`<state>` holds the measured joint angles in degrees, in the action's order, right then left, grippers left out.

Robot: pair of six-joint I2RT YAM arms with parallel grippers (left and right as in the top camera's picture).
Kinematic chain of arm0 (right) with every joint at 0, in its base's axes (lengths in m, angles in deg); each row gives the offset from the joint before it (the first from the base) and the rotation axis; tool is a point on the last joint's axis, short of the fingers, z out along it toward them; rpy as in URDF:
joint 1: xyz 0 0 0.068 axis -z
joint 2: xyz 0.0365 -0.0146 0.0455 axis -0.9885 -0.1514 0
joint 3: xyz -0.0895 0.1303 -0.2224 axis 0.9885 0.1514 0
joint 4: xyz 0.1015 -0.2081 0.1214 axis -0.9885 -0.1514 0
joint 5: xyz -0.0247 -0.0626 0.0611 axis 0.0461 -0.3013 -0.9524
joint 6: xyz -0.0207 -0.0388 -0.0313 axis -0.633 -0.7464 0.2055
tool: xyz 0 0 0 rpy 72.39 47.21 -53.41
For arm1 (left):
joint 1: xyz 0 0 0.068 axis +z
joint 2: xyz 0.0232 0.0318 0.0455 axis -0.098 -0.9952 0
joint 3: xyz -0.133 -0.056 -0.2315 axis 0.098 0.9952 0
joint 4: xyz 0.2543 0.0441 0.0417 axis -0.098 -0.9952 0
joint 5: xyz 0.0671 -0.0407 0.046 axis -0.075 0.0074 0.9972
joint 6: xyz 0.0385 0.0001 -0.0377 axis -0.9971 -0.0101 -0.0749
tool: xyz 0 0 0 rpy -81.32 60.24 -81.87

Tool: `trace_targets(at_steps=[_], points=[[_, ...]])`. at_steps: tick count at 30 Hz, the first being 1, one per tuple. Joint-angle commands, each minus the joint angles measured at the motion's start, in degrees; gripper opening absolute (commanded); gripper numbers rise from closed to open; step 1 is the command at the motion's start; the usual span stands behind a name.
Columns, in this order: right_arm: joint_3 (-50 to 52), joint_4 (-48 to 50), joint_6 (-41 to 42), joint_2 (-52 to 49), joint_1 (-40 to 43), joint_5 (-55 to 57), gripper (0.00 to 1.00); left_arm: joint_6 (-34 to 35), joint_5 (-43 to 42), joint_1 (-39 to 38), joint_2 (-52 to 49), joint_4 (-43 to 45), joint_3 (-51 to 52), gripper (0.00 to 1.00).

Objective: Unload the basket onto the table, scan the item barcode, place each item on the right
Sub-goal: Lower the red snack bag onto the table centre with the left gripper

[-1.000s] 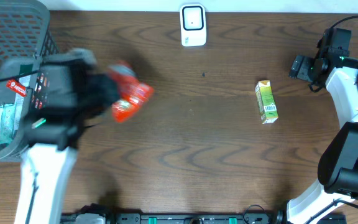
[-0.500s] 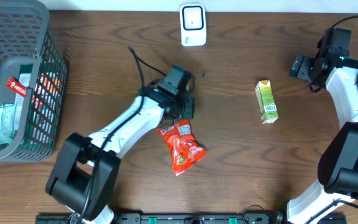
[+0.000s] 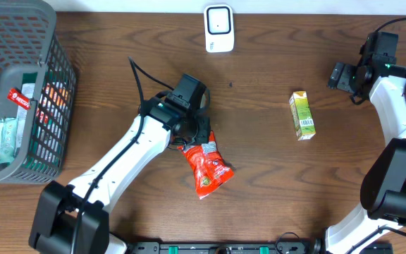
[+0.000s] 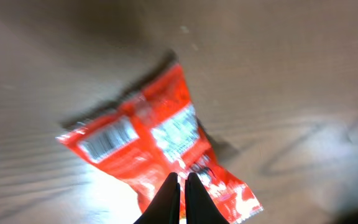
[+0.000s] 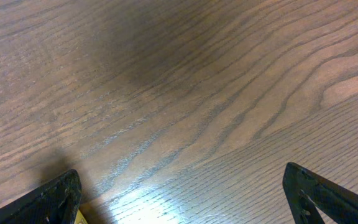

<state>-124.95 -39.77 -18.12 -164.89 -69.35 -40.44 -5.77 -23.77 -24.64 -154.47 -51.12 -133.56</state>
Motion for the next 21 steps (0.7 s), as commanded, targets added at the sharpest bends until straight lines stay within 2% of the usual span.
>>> trace_targets(at_steps=[1, 3, 5, 8, 12, 16, 21], points=[[-1.14, 0.00, 0.02, 1.11, -0.04, 0.44, 0.99, -4.17, -12.68, 0.13, -2.54, -0.09, 2.58, 0.07], [-1.14, 0.00, 0.00, 1.11, -0.04, 0.44, 0.99, -9.18, -21.51, 0.13, -3.43, 0.46, 4.04, 0.07], [-1.14, 0.00, 0.00, 1.11, -0.02, 0.46, 0.99, -11.67, -25.51, 0.13, -3.87, 0.63, 4.81, 0.07], [-1.14, 0.00, 0.00, 1.11, -0.02, 0.46, 0.99, -11.87, -25.94, 0.13, -4.70, 1.46, 6.54, 0.07], [-1.14, 0.00, 0.00, 1.11, -0.02, 0.46, 0.99, -11.78, -26.01, 0.13, -5.88, 7.30, 10.80, 0.07], [-1.14, 0.00, 0.00, 1.11, -0.02, 0.46, 0.99, -11.32, -30.34, 0.13, -7.91, 16.65, 16.37, 0.07], [-1.14, 0.00, 0.00, 1.11, -0.04, 0.46, 0.99, -5.29, -30.80, 0.07, -13.05, 27.93, 20.72, 0.07]])
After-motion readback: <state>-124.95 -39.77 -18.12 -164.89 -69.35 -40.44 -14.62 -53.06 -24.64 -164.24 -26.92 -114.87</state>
